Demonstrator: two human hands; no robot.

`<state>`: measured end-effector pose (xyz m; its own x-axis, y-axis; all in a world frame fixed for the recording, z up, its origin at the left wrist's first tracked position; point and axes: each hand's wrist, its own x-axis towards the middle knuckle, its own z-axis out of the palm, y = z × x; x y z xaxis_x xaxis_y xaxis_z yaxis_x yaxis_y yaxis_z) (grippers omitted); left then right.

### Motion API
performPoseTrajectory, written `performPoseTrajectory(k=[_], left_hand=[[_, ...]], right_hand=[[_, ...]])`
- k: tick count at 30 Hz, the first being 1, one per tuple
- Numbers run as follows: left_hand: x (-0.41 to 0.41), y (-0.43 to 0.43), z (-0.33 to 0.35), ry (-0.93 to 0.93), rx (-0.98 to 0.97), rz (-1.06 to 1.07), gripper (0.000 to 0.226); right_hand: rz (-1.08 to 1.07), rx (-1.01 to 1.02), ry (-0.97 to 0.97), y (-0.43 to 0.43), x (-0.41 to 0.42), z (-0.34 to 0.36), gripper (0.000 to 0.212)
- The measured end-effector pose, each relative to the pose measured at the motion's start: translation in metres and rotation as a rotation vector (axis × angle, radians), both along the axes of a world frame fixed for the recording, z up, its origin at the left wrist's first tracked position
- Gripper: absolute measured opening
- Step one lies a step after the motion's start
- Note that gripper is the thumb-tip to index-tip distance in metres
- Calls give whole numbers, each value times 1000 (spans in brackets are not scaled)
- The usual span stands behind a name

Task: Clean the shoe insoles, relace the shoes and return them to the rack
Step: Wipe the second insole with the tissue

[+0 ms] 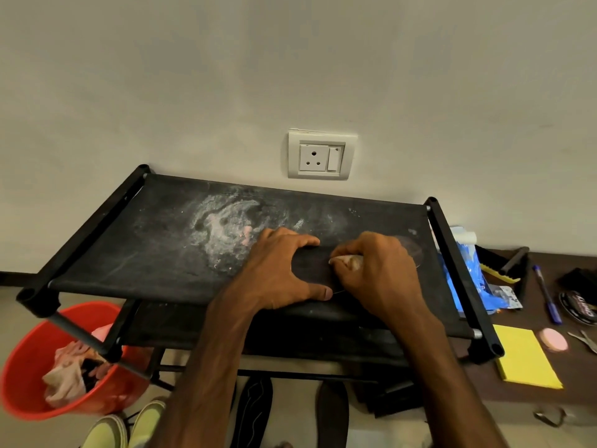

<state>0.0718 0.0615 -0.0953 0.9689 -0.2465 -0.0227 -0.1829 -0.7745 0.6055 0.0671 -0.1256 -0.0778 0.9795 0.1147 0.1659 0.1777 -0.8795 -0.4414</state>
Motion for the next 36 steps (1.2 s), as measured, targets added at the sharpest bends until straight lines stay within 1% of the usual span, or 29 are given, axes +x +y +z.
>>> performPoseTrajectory(k=[5,6,7,10,12,14,16,18,21,23,25,27,32,34,36], left_hand=[[2,0,-3,-19,-5,4,94],[2,0,-4,-23,-3,5,95],[3,0,-4,-25,-1,5,95],[2,1,-4,-14,-5,2,94],[2,0,-4,-12,-5,1,93],[1,0,-3,-11,-9,7,91],[1,0,-2,-9,-15,11,90],[0,1,-2,-10,-16,16,90],[-1,0,-1,-5,-8,18,91],[-1,-1,0,-6,-6,19,90],[-1,-2,1,-13,-8,22,89],[-1,-3,1,-11,-14,23,87],[-2,-4,0,24,-17,21,86],[-3,-3,0,31,-23,22,86],[-3,-3,0,38,-34,25,87]], right_hand=[[177,32,283,-15,-1,13,14],[182,19,297,-16,-2,14,13],[168,-6,279,-16,-3,15,12],[75,-60,140,-7,-4,9,12],[13,-43,50,1,-3,2,14],[-41,20,6,4,-2,-4,14],[-59,40,5,1,-1,-6,12],[-7,35,44,-6,0,-3,11],[117,31,184,-18,-1,9,8],[152,9,236,-19,-2,13,4],[118,-16,198,-13,-4,13,4],[44,-18,118,-4,-3,7,9],[-110,140,-57,11,3,-10,14],[-160,139,-84,15,8,-14,15],[-155,129,-61,16,12,-14,16]])
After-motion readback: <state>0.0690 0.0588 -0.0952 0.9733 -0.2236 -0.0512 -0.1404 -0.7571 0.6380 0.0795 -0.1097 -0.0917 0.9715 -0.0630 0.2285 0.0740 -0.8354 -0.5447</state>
